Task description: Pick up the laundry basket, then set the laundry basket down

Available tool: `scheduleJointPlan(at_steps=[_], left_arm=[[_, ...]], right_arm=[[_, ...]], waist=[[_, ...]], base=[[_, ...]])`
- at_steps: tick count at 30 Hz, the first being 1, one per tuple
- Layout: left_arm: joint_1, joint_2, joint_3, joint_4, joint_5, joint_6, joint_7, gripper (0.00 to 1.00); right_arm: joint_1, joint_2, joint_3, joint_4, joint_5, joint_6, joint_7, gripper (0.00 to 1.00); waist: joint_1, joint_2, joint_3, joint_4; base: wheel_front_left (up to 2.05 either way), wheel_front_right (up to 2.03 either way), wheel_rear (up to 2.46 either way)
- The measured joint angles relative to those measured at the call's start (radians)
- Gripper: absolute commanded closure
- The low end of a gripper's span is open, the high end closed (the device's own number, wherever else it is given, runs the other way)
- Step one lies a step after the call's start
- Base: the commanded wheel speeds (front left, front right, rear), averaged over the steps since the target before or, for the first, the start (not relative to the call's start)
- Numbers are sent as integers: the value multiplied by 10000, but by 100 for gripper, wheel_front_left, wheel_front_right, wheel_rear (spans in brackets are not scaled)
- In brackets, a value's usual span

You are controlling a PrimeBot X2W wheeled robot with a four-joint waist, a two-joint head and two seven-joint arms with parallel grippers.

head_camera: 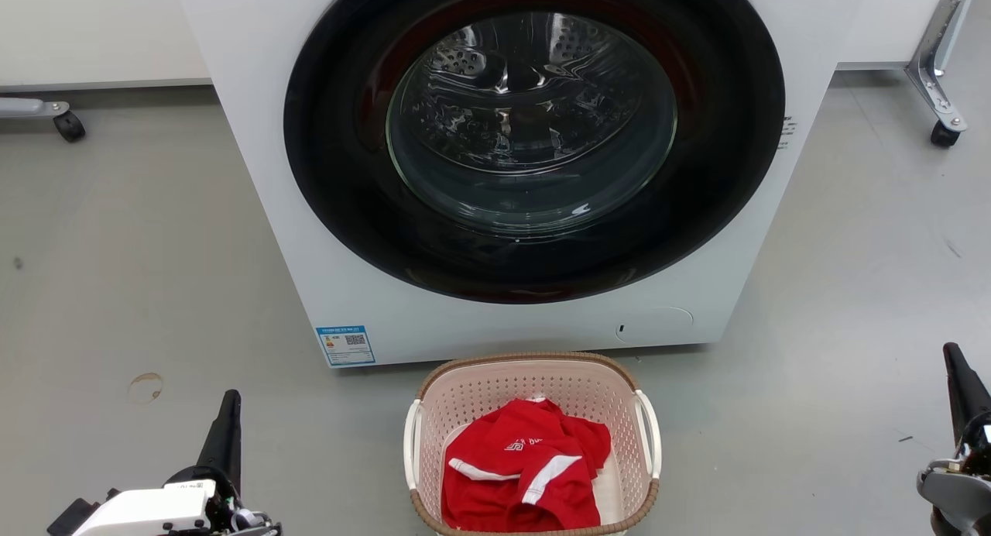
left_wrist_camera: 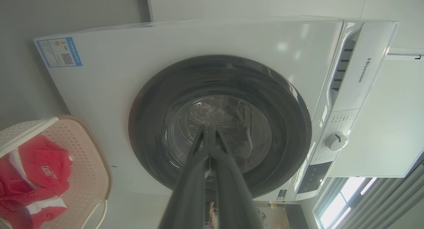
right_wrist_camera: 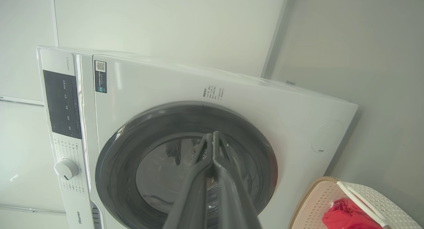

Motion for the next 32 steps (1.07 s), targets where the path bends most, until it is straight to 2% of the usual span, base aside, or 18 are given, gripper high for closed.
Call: scheduleJointPlan(at_steps=[32], left_arm=[[-5,-67,136,12,142,0,140,100]], right_arm=[[0,2,-8,0,0,0,0,100]], waist=[[0,0,0,0]], base=[[0,0,0]])
